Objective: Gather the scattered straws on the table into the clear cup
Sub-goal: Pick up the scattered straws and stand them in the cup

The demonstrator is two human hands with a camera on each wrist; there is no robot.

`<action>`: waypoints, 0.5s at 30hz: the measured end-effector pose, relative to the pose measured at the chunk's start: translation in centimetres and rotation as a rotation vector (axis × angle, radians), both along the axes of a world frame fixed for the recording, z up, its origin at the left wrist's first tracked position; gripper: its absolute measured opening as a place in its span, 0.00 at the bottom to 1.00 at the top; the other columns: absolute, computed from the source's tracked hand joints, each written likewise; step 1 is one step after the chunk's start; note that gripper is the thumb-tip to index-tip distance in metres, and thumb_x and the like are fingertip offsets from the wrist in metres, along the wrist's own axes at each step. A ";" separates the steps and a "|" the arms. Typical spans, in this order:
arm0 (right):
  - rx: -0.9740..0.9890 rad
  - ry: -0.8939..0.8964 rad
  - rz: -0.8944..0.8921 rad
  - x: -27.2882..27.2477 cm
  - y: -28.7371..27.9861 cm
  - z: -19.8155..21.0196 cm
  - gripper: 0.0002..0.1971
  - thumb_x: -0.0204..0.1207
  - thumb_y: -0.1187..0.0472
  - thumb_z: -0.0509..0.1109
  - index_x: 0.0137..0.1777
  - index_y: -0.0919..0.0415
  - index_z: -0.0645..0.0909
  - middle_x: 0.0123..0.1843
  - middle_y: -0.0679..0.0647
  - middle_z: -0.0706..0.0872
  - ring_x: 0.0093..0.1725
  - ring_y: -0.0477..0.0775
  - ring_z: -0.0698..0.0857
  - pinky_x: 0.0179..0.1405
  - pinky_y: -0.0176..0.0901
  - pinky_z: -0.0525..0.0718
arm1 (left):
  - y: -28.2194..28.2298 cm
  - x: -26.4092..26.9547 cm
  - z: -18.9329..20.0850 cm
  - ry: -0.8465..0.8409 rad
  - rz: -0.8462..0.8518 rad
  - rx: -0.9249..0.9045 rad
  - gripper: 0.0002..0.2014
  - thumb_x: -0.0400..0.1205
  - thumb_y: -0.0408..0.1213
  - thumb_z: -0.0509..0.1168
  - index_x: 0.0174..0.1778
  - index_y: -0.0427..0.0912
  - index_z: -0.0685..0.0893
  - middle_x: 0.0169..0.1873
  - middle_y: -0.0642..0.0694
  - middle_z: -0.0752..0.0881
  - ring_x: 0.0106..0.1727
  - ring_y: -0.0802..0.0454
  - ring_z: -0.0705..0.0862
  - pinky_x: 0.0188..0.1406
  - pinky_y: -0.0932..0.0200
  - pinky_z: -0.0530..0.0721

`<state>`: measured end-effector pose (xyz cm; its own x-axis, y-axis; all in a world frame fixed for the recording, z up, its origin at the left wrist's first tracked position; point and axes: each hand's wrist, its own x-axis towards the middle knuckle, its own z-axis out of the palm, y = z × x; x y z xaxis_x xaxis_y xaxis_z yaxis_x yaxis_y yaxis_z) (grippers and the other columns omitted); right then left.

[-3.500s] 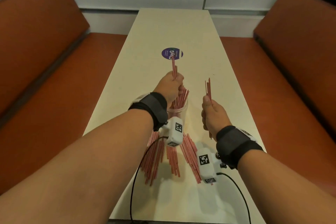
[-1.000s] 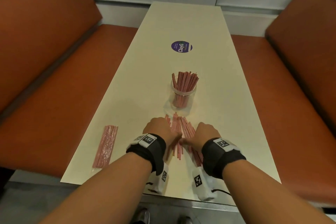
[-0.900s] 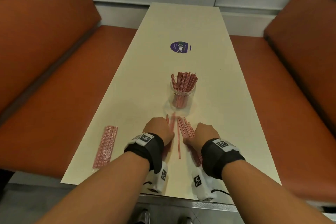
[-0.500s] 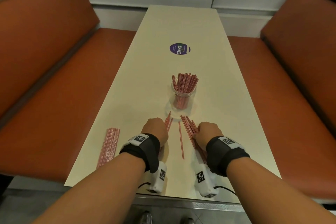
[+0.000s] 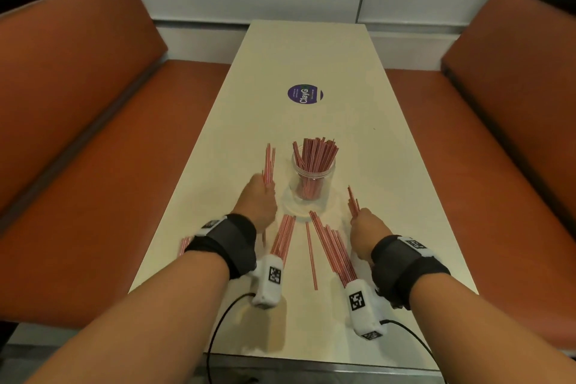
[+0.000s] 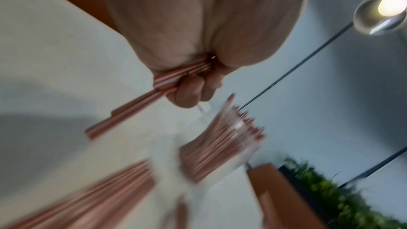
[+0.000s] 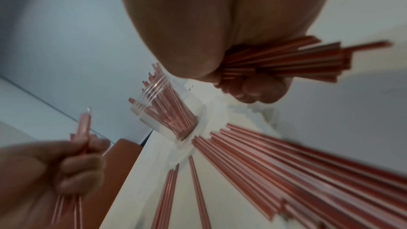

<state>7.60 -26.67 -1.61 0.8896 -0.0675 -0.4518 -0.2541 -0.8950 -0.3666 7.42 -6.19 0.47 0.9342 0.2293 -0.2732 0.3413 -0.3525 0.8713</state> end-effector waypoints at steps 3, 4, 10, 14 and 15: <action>0.169 -0.083 -0.090 0.7 -0.6 0.0 0.15 0.83 0.65 0.56 0.66 0.70 0.70 0.53 0.62 0.80 0.50 0.62 0.81 0.53 0.53 0.81 | -1.3 3.3 4.2 -0.162 0.051 -0.289 0.08 0.88 0.37 0.49 0.47 0.44 0.72 0.41 0.45 0.76 0.30 0.54 0.70 0.28 0.59 0.73; 0.225 -0.099 -0.104 0.9 -0.7 0.1 0.14 0.84 0.65 0.54 0.65 0.71 0.70 0.49 0.61 0.78 0.44 0.59 0.79 0.49 0.52 0.80 | -1.9 4.5 5.7 -0.207 0.052 -0.377 0.08 0.88 0.38 0.50 0.46 0.45 0.72 0.37 0.48 0.74 0.28 0.55 0.68 0.26 0.60 0.71; 0.348 -0.209 -0.125 1.3 -1.1 0.7 0.12 0.86 0.57 0.50 0.58 0.65 0.70 0.38 0.54 0.77 0.34 0.52 0.76 0.40 0.48 0.78 | -6.0 9.0 8.7 -0.395 -0.059 -0.484 0.10 0.89 0.35 0.48 0.45 0.47 0.71 0.32 0.51 0.69 0.30 0.56 0.68 0.33 0.62 0.74; 0.383 -0.239 -0.124 1.0 -1.8 0.9 0.12 0.87 0.58 0.50 0.59 0.65 0.70 0.45 0.57 0.80 0.39 0.54 0.79 0.42 0.46 0.77 | -7.2 8.9 5.6 -0.322 -0.123 -0.366 0.12 0.86 0.27 0.48 0.45 0.45 0.73 0.35 0.49 0.74 0.34 0.55 0.73 0.38 0.62 0.77; 0.392 -0.241 -0.128 1.0 -2.0 0.9 0.12 0.87 0.58 0.50 0.59 0.65 0.70 0.47 0.58 0.81 0.41 0.55 0.79 0.42 0.46 0.77 | -7.3 8.7 5.0 -0.297 -0.133 -0.334 0.12 0.86 0.26 0.49 0.46 0.44 0.74 0.35 0.48 0.76 0.35 0.55 0.74 0.39 0.63 0.78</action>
<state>8.61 -28.62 -0.68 0.9679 -0.0485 -0.2465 -0.2189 -0.6443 -0.7327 16.11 -13.53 5.44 0.9985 0.0474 -0.0276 0.0304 -0.0599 0.9977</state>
